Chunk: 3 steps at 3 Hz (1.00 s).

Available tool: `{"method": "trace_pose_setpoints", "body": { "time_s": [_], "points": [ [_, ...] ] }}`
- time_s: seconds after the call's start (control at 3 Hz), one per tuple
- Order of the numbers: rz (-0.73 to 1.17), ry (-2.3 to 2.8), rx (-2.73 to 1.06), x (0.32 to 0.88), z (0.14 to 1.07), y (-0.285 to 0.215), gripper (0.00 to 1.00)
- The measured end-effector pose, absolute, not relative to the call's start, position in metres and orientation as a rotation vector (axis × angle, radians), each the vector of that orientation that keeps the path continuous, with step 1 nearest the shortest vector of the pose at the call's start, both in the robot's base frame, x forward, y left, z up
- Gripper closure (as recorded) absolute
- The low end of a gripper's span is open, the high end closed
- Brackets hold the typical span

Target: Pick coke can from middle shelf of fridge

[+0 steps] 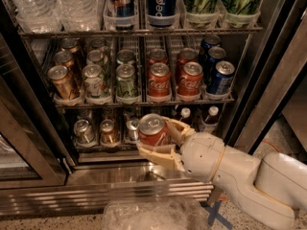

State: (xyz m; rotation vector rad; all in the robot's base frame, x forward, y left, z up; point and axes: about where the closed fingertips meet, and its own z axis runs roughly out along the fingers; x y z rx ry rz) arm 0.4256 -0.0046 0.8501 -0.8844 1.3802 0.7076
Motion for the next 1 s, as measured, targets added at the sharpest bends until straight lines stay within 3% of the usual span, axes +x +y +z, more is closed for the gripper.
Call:
{"method": "trace_pose_setpoints", "body": {
  "time_s": [1.0],
  "points": [
    [0.603, 1.387, -0.88, 0.392, 0.867, -0.008, 1.0]
  ]
}}
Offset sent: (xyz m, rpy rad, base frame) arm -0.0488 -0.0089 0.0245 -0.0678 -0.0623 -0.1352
